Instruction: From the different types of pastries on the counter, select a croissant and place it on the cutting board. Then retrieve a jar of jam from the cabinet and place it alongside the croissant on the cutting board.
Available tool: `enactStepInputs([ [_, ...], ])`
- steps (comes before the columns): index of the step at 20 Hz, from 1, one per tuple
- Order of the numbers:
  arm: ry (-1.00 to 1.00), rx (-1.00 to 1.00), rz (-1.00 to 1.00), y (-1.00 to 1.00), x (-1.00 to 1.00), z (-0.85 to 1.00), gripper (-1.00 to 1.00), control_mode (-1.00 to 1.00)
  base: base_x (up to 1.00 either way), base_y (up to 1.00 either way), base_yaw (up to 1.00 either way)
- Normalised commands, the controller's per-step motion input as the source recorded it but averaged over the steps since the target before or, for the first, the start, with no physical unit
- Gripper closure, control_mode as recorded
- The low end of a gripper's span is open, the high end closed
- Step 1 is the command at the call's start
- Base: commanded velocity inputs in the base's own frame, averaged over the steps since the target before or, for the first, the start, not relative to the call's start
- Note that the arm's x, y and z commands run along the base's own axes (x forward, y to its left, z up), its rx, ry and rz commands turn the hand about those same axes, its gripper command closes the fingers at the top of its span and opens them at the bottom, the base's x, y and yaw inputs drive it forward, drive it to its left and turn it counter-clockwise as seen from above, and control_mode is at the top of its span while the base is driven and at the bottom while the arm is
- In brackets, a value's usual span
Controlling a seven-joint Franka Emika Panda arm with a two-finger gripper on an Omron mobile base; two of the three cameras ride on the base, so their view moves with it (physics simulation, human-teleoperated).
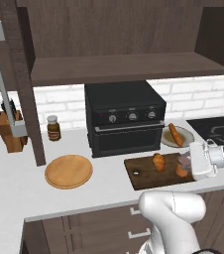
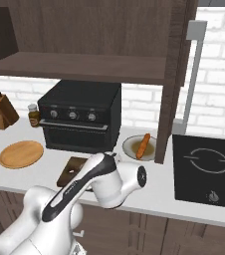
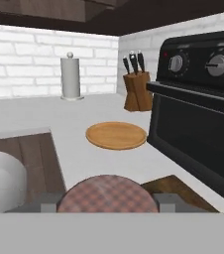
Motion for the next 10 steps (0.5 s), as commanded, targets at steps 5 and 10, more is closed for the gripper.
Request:
enactStepInputs([
  [5, 0.00, -0.04, -0.01, -0.12, 0.38, -0.10, 1.00, -1.00, 0.00, 0.00, 0.00],
  [10, 0.00, -0.06, 0.00, -0.34, 0.21, -0.12, 1.00, -1.00, 0.00, 0.00, 0.00],
])
